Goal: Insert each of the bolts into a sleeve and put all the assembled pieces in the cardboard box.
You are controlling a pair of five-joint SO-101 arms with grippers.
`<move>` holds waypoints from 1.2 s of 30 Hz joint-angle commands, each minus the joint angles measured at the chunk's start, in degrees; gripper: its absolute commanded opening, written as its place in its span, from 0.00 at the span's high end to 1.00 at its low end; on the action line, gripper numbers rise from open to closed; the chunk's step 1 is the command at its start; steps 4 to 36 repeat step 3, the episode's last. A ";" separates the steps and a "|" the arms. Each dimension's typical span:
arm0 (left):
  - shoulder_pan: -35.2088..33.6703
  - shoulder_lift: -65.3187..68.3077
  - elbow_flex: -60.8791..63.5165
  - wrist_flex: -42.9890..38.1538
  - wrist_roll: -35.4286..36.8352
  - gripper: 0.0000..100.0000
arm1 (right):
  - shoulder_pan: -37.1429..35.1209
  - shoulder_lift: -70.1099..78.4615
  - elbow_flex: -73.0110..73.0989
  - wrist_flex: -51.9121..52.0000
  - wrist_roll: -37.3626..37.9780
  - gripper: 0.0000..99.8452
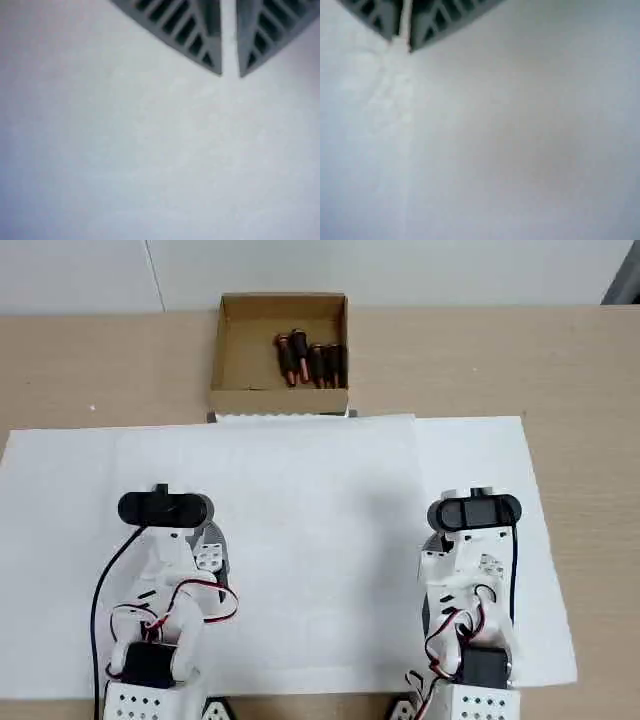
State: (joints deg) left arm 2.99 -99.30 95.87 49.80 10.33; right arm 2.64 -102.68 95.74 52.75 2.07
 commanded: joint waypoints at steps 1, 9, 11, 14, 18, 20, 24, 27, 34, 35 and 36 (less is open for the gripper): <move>-0.18 -0.62 -0.31 -1.49 0.00 0.99 | 0.04 -1.27 0.70 0.22 -0.09 1.00; -0.18 -0.62 -0.31 -1.49 0.00 0.99 | 0.04 -1.27 0.70 0.22 -0.09 1.00; -0.18 -0.62 -0.31 -1.49 0.00 0.99 | 0.04 -1.27 0.70 0.22 -0.09 1.00; -0.18 -0.62 -0.31 -1.49 0.00 0.99 | 0.04 -1.27 0.70 0.22 -0.09 1.00; -0.18 -0.62 -0.31 -1.49 0.00 0.99 | 0.04 -1.27 0.70 0.22 -0.09 1.00; -0.18 -0.62 -0.31 -1.49 0.00 0.99 | 0.04 -1.27 0.70 0.22 -0.09 1.00; -0.18 -0.62 -0.31 -1.49 0.00 0.99 | 0.04 -1.27 0.70 0.22 -0.09 1.00; -0.18 -0.62 -0.31 -1.49 0.00 0.99 | 0.04 -1.27 0.70 0.22 -0.09 1.00; -0.18 -0.62 -0.31 -1.49 0.00 0.99 | 0.04 -1.27 0.70 0.22 -0.09 1.00; -0.18 -0.62 -0.31 -1.49 0.00 0.99 | 0.04 -1.27 0.70 0.22 -0.09 1.00; -0.18 -0.62 -0.31 -1.49 0.00 0.99 | 0.04 -1.27 0.70 0.22 -0.09 1.00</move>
